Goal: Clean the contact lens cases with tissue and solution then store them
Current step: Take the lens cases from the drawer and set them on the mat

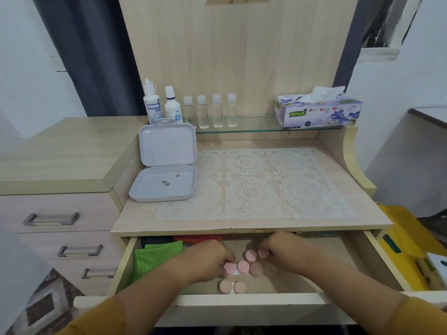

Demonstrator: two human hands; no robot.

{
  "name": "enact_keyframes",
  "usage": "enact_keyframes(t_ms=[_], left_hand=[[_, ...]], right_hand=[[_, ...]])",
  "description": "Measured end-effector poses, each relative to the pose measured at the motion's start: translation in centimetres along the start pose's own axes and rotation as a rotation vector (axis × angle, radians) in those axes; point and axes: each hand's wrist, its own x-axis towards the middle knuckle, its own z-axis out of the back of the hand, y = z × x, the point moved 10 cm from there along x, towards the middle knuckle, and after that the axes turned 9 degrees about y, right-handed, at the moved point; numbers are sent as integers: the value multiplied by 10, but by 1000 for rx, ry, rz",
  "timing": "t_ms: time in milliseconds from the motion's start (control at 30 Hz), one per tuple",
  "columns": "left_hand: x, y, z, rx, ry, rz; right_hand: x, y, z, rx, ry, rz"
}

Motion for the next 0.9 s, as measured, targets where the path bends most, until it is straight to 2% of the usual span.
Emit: enact_keyframes(t_ms=[267, 433, 700, 900], left_hand=[[-8, 6, 8, 34, -52, 13], [-23, 6, 30, 42, -107, 37], [-45, 6, 95, -119, -236, 92], [-25, 30, 138, -188, -371, 203]], right_hand=[[-2, 9, 2, -26, 19, 8], [-20, 21, 16, -93, -32, 47], [-47, 22, 81, 63, -301, 43], [-30, -1, 124, 161, -424, -43]])
